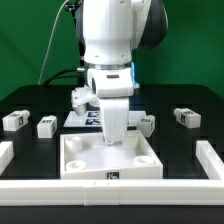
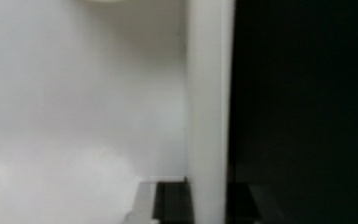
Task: Assemble one leg
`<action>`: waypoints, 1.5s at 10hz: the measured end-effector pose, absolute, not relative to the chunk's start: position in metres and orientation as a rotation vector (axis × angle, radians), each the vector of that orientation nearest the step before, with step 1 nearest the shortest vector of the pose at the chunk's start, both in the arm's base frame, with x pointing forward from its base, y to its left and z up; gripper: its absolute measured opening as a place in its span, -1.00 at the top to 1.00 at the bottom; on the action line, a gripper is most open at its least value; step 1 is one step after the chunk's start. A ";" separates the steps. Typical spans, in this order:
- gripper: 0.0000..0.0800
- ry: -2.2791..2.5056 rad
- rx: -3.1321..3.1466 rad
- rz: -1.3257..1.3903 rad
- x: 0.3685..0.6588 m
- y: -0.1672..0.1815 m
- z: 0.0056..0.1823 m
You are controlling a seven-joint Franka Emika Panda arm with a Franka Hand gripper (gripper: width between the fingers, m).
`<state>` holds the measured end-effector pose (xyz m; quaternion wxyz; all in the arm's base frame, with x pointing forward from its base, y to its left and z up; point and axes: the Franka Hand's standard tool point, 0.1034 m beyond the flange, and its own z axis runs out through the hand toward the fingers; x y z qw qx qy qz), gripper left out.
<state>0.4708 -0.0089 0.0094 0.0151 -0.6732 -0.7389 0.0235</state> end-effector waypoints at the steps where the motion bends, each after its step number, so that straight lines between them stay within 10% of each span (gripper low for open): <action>1: 0.85 -2.271 -2.124 0.060 0.474 0.007 0.010; 7: 0.85 -2.174 -2.217 0.014 0.493 0.085 0.015; 15: 0.82 -2.166 -2.212 0.024 0.502 0.081 0.009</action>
Offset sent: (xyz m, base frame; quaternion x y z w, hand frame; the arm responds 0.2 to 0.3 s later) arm 0.0168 0.0482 -0.0016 0.0195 0.0041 0.0319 0.9993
